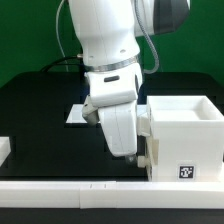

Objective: Assemble drawer

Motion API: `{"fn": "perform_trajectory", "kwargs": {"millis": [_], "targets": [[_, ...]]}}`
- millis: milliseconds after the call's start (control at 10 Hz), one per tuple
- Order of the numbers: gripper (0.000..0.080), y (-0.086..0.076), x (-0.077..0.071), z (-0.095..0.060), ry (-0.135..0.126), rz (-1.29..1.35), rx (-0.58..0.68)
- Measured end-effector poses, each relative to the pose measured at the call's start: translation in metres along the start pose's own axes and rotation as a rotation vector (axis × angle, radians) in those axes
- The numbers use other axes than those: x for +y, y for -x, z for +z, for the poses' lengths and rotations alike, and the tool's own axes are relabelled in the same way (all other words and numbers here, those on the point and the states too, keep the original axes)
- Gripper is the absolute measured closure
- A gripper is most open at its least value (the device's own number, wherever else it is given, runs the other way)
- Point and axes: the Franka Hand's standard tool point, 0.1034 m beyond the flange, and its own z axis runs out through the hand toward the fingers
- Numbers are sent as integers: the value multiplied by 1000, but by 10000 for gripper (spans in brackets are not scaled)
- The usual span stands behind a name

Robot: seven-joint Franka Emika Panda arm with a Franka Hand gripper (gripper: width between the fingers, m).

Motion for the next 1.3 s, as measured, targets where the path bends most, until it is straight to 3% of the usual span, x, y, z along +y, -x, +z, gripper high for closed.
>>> {"fn": "perform_trajectory", "kwargs": {"millis": [400,600,1300], "targets": [[151,15,-2,-3,-5,25,-6],[151,11,-2,-13,8,82,-13],[151,15,-3,-11,7,88,-13]]}}
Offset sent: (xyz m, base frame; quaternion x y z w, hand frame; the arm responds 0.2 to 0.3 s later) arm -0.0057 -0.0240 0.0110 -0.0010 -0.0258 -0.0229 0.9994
